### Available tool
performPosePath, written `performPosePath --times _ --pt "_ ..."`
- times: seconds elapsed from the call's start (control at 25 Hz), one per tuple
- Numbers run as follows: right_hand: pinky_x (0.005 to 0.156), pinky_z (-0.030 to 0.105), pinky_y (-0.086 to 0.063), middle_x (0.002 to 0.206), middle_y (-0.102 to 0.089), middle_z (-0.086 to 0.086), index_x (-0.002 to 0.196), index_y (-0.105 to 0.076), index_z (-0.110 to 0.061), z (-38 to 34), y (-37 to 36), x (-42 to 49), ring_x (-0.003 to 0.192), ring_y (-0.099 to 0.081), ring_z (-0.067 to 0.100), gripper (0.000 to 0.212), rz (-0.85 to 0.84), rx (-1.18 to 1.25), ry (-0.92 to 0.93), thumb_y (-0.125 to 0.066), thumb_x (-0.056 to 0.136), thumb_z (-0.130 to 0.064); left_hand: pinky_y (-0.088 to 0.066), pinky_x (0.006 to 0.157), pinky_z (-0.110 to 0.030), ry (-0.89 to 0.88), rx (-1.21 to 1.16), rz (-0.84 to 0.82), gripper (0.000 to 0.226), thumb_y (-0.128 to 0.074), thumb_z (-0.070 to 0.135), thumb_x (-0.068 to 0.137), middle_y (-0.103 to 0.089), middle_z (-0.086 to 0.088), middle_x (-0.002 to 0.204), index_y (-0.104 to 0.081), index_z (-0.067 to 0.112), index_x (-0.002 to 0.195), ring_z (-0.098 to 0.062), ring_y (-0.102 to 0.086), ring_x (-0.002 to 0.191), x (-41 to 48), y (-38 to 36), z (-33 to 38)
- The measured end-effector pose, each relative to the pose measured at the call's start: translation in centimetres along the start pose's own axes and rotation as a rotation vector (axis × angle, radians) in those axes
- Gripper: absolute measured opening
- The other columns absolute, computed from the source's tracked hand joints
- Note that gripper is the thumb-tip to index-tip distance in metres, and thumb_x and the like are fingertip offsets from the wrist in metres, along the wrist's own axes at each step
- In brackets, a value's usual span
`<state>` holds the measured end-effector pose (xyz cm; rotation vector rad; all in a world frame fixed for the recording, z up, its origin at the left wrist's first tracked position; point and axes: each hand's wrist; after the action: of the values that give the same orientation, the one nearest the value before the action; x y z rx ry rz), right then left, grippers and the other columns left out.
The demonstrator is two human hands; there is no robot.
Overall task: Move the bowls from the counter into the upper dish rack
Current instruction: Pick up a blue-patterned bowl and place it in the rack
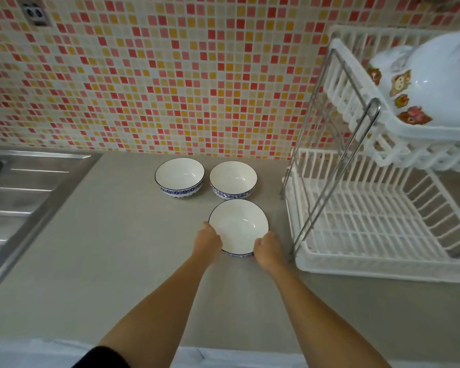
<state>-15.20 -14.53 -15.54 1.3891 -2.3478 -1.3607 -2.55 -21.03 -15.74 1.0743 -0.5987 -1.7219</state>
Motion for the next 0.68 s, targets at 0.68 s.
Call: performPosePath --times 0.68 --pt "0.064 0.031 -0.047 0.116 -0.06 0.015 0.142 -0.026 -0.006 -15.2 13.9 -11.7 0.079 -0.057 0.025 0.049 0.405 0.063 0.699 -0.037 0.094 -0.004 -0.041 0.054 -0.03 -0.727 -0.045 0.826 0.038 -0.037 0.029 0.1 -0.072 -0.017 0.089 -0.05 0.015 0.133 -0.033 -0.064 0.064 -10.5 23.7 5.0"
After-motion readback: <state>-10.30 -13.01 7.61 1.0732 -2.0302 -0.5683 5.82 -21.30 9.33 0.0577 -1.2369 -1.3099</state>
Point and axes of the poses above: each hand's wrist, its own x-axis towards the middle knuckle, its own y-axis out of the back of the hand, z = x × y
